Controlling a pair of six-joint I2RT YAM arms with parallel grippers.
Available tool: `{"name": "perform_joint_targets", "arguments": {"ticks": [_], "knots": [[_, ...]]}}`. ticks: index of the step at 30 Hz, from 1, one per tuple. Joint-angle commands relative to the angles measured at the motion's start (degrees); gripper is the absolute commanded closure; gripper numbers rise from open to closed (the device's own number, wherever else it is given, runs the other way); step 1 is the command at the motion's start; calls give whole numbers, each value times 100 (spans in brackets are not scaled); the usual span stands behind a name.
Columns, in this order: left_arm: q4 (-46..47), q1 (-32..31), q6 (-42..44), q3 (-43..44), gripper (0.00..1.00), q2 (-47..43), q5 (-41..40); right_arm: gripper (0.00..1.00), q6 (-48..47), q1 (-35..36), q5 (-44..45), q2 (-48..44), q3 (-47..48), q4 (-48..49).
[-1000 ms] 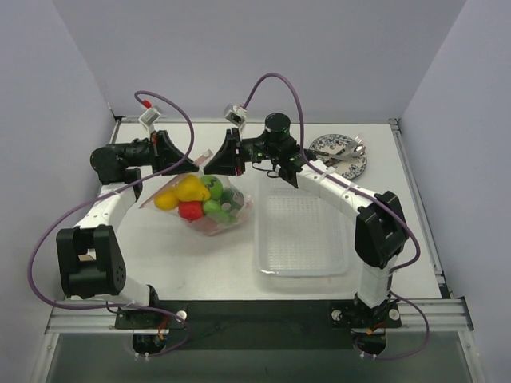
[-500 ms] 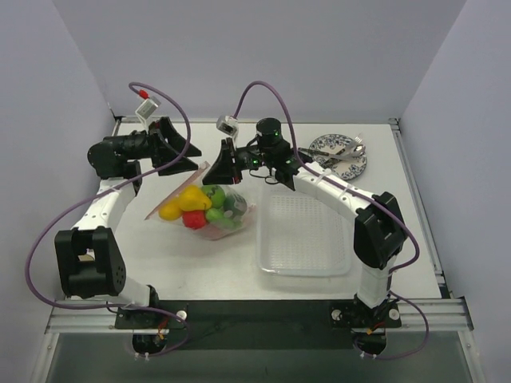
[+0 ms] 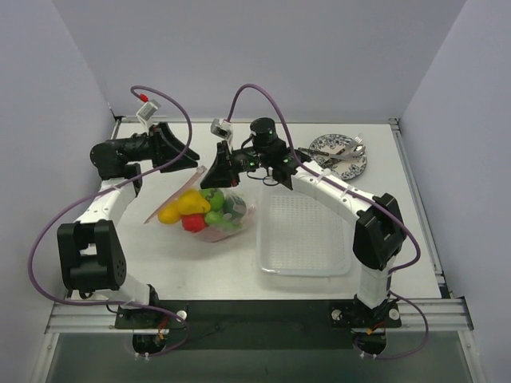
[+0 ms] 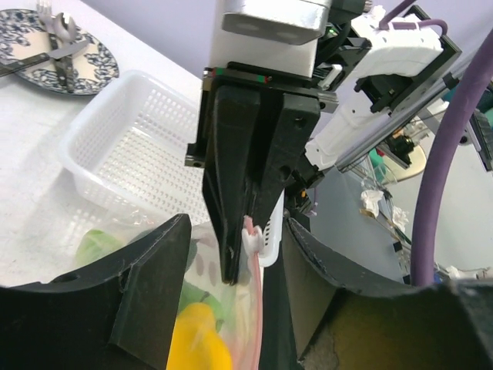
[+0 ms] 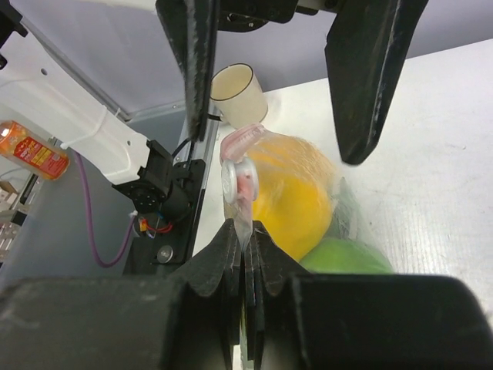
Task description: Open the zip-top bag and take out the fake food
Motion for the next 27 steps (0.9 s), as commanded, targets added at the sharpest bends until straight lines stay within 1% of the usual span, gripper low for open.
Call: {"name": "perform_joint_targets", "arguments": {"ticks": [1,4,6,12,15,16,19,23,27], "knots": [[1990,203,126,-43,39,-157,974,100,-201,-77,-140,-354,555,251],[1990,150,135,-61,41,-192,965,100,-174,-104,-158,-275,697,163],[1990,115,30,-52,46,-165,974,100,-157,-104,-166,-222,741,137],[1999,0,126,-255,45,-289,974,100,-104,-104,-193,-108,864,102],[1999,-8,109,-254,44,-297,965,100,-78,-104,-193,-37,899,110],[1999,-34,91,-237,41,-323,974,100,-69,-104,-201,-3,908,110],[1990,-43,82,-219,38,-376,965,100,-34,-113,-202,42,908,119],[1990,-35,100,-184,29,-420,965,100,19,-113,-219,94,899,163],[1990,-26,188,-307,29,-403,965,100,37,-113,-219,94,899,190]]}}
